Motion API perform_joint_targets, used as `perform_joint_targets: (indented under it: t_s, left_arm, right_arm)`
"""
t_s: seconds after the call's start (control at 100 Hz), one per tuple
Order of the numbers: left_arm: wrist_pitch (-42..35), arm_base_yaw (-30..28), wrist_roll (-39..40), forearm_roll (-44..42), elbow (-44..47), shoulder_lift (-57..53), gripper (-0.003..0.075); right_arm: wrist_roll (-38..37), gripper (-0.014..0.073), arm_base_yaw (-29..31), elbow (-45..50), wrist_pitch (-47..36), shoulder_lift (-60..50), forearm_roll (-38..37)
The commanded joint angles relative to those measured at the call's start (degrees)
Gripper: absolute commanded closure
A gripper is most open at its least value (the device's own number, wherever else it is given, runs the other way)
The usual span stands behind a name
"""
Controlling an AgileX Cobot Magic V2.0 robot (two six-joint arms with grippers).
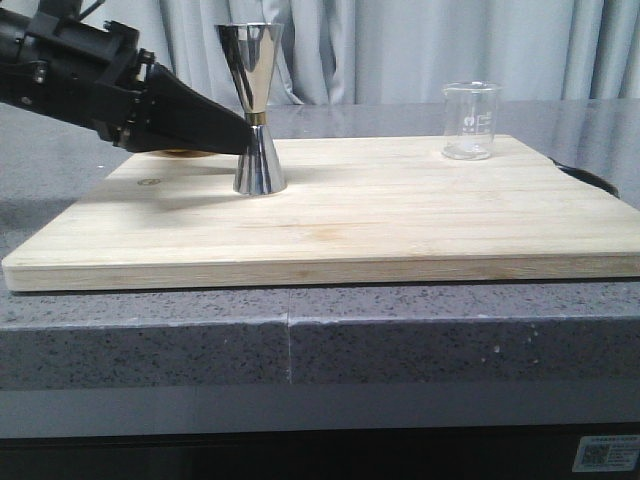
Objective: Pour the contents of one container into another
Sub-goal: 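Lift the left gripper up and away from the jigger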
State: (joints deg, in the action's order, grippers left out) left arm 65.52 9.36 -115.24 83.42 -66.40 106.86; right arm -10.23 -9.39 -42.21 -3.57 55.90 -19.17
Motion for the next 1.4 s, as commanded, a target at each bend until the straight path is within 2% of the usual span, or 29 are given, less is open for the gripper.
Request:
perform_joint_targets:
  t_s: [0.0,0.49,0.57,0.67,0.84,0.94,1.08,1.27,1.39]
  left_arm:
    - [2.8,-1.0,0.8,3.2,-1.5,-3.3,0.0256]
    - [3.9,-4.8,3.0,-0.2,-1.5,-9.9,0.0256]
    - [4.3,-5.8,5.4,-0.2,-1.6,-12.0,0.0257]
    - [5.2,-7.6,12.3,-0.2,-1.6,-14.6,0.0257]
    - [7.1,-10.5,12.8,1.5,-1.6,-20.1,0.0257]
    - [5.1,-11.7,12.8,3.3,-1.6,-24.5,0.0258]
    - [-3.7,-12.6,12.8,4.9,-1.6,-31.2,0.0258]
    - [-27.6,-12.8,15.1,5.3,-1.6,-40.3,0.0258]
    - [-37.8,-12.8,20.7,5.2,-1.3,-44.2,0.0259]
  right_arm:
    - [0.1,0.0187,0.0,-1.2,-4.1,-1.1,0.1]
    - [0.1,0.0187,0.0,-1.2,-4.1,-1.1,0.1]
    - [0.1,0.0187,0.0,-1.2,-4.1,-1.1,0.1]
    - [0.1,0.0187,0.0,-1.2,-4.2,-1.1,0.1]
    - [0.1,0.0187,0.0,-1.2,-5.3,-1.1,0.1]
    - [0.1,0.0187,0.1,-1.3,-6.3,-1.1,0.1]
    - [0.1,0.0187,0.1,-1.5,-6.7,-1.1,0.1]
    - [0.1,0.0187,0.4,-4.7,-4.4,-1.1,0.1]
    - [0.1,0.0187,0.4,-8.5,0.5,-1.1,0.1]
